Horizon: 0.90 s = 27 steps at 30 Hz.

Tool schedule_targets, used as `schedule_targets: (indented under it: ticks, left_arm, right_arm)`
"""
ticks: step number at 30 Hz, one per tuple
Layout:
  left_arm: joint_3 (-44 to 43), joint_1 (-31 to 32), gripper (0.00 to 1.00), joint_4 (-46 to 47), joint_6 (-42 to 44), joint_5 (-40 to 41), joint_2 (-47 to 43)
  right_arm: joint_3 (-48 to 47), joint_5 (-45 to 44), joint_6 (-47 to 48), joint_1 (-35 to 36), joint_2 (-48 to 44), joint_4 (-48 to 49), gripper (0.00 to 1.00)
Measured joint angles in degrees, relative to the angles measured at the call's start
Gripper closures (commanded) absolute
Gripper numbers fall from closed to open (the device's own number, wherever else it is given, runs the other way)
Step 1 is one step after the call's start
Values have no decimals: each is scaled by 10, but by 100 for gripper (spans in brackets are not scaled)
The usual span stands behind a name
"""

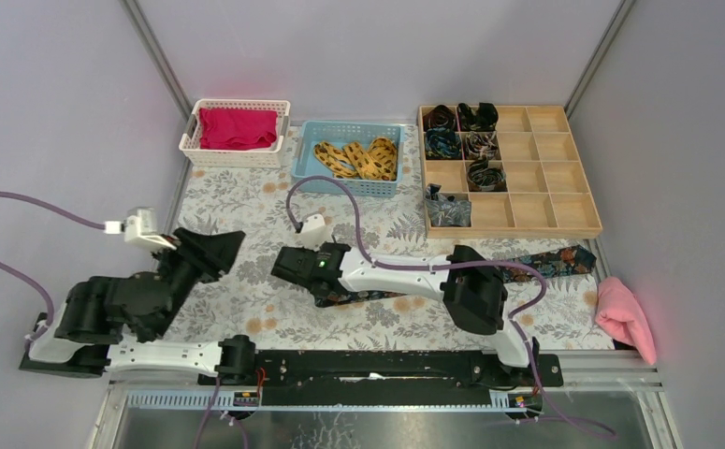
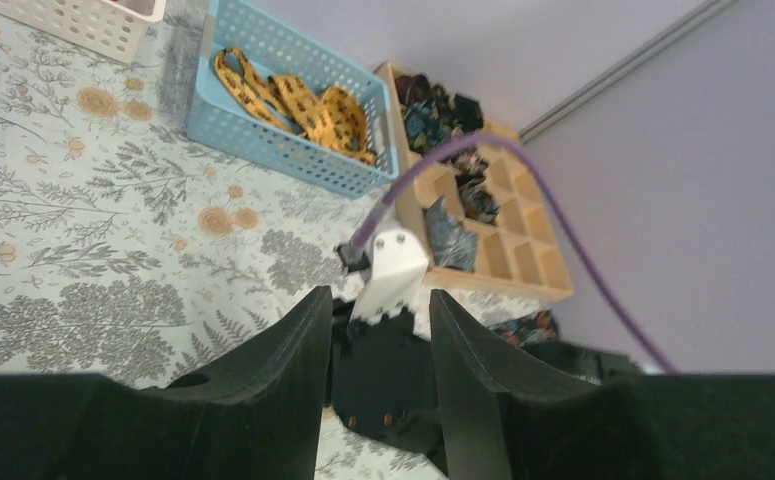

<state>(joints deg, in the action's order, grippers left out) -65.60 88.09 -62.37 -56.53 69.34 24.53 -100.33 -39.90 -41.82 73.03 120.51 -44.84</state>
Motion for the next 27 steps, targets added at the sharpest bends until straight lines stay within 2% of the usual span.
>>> schedule_targets:
  ticks: [4,12,27]
  left_arm:
    - [-36,0,52,-3,-5,19,-42]
    - [-51,0,52,-3,0,29,-78]
    - [-49,0,52,-2,4,20,-54]
  right_arm:
    - [-21,3,-3,28,7,-25,53]
    - [-161,7,-16,81,105,-72,52]
    - [-158,16,-52,80,132,-121,54]
